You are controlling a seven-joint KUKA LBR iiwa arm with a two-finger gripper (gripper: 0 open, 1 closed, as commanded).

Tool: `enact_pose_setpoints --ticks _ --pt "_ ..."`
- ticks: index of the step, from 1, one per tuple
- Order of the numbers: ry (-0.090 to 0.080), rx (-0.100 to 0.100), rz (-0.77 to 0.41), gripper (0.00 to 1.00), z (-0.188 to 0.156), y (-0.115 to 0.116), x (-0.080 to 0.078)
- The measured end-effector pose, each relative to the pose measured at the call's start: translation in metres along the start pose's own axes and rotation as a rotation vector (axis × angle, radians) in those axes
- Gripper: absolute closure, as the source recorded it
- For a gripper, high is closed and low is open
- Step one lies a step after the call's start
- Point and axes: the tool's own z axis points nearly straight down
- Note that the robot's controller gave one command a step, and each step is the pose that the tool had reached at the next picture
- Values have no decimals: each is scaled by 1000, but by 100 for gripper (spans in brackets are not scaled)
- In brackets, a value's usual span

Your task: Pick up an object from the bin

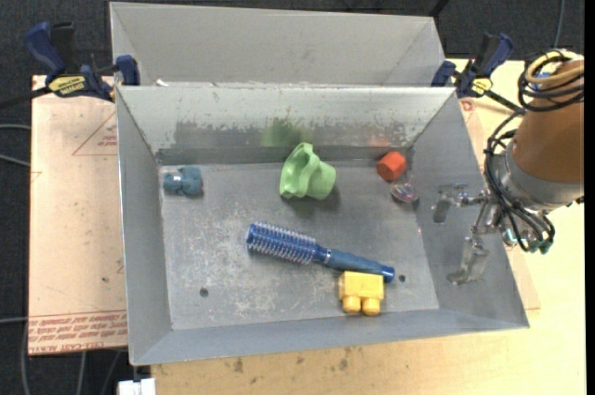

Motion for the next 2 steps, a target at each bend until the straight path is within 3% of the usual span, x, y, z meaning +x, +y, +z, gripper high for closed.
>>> enact_pose_setpoints --ticks 1,2 --pt "0 -2 -3 0 113 29 -17" --pt "-9 0 -164 0 61 94 -1"
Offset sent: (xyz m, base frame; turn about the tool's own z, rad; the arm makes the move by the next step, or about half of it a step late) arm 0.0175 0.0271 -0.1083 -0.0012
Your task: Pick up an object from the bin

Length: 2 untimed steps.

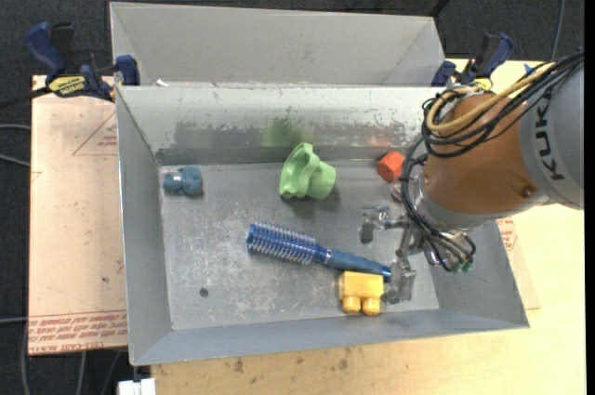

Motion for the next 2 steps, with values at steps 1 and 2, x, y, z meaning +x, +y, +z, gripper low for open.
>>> enact_pose_setpoints --ticks 1,2 --pt "6 0 -2 0 73 18 -7" --pt "5 1 -2 100 69 17 -7"
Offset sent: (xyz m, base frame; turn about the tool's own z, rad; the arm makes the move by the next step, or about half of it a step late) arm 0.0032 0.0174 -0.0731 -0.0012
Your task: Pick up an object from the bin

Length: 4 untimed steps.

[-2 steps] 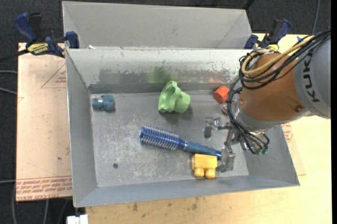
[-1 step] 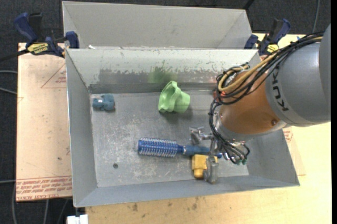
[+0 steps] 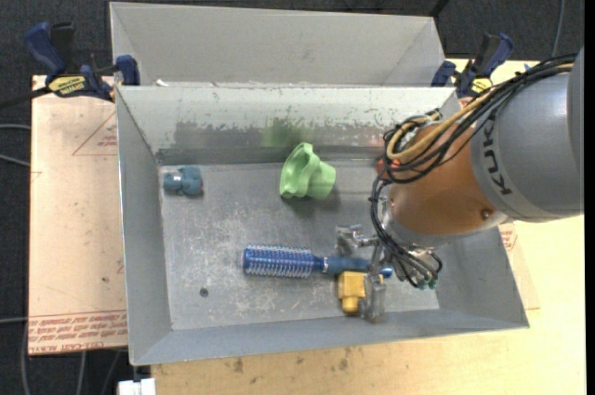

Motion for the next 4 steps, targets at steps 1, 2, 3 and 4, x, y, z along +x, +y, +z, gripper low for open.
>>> enact_pose_setpoints --ticks 1,2,3,4 --pt "-12 3 -19 100 -129 3 -5" --pt "-4 1 -20 0 -124 4 -4" --pt "-4 0 -108 0 -10 9 -103" --pt "-8 3 -524 0 -33 -26 -150"
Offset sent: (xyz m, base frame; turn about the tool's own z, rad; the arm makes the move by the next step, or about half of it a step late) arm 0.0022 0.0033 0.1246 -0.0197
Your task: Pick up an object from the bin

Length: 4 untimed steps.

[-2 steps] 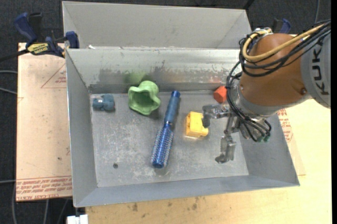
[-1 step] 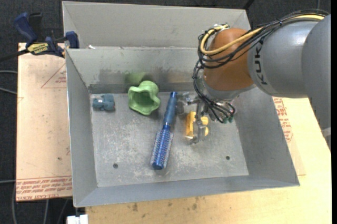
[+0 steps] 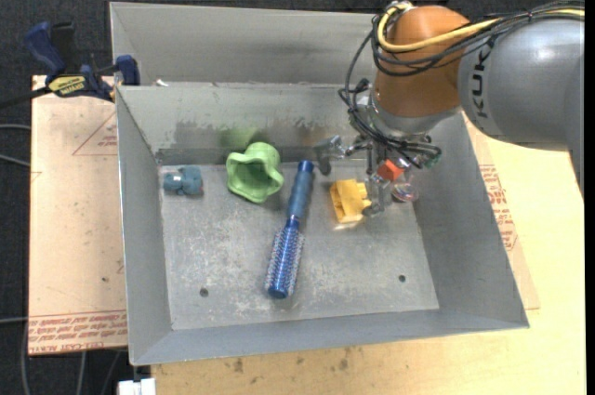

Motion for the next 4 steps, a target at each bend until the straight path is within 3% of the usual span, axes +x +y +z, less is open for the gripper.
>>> enact_pose_setpoints --ticks 1,2,3,4 --pt "4 -5 -346 0 36 -14 12" --pt "1 -5 -345 100 35 -14 12" --pt "-4 3 -300 100 -81 5 14" --pt "-1 1 -553 100 -150 12 32"
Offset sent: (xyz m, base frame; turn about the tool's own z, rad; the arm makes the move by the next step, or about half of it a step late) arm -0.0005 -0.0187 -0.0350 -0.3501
